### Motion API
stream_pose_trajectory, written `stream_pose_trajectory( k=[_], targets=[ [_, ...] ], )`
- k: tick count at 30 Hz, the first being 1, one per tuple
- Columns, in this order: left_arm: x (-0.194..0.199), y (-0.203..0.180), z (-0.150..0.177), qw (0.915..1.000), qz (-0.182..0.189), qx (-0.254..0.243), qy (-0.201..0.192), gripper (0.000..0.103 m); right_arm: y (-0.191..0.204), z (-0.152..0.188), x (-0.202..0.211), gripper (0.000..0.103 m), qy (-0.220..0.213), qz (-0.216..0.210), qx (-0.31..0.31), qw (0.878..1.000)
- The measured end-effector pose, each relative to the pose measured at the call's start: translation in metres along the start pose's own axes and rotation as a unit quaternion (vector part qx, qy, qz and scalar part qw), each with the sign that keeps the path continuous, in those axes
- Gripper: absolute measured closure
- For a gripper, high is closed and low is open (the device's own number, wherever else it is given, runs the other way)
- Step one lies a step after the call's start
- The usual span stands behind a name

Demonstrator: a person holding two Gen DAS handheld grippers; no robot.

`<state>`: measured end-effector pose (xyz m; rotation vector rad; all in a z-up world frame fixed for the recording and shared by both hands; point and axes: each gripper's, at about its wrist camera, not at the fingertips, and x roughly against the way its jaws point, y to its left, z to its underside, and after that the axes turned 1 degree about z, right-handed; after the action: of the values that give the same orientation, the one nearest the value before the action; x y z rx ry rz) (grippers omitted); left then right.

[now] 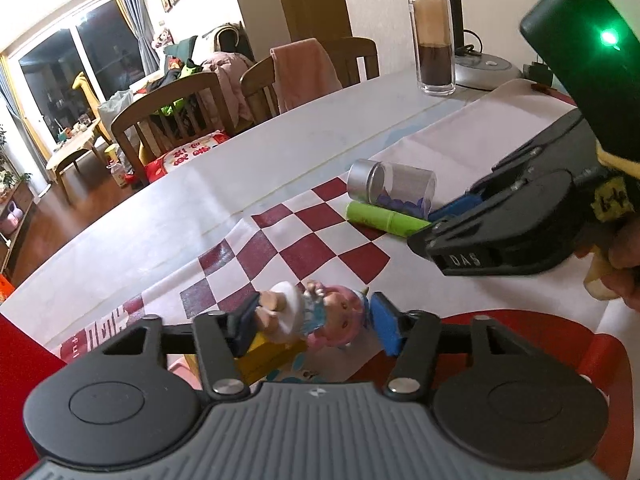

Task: Organize rigid objects
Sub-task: 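Grasp the pink pig figure with the left gripper while the right gripper grasps the green highlighter, then carry the pig figure and green highlighter into the cardboard box with both grippers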

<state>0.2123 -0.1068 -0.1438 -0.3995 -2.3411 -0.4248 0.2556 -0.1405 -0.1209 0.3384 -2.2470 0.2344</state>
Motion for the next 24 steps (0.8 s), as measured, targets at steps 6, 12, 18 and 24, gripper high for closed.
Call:
stream_pose_trajectory(
  k=[6,12,18,24],
  targets=[
    [0.008,-0.003,0.002,1.0,0.008,-0.002,-0.002,0.059,0.007,0.009,0.015,0.089,-0.001,-0.022,-0.007,1.0],
    [0.019,-0.005,0.006,0.9996,0.022,0.013,0.01,0.075,0.011,0.017,0.037,0.089,-0.008,-0.043,-0.038,0.998],
    [0.034,0.003,0.016,0.9978,0.032,0.055,0.019,0.075,0.017,0.03,0.061,0.089,-0.005,-0.065,-0.062,0.996],
    [0.055,0.014,0.028,0.9929,0.038,0.109,0.028,0.075,0.023,0.039,0.09,0.089,-0.013,-0.086,-0.084,0.993]
  ],
)
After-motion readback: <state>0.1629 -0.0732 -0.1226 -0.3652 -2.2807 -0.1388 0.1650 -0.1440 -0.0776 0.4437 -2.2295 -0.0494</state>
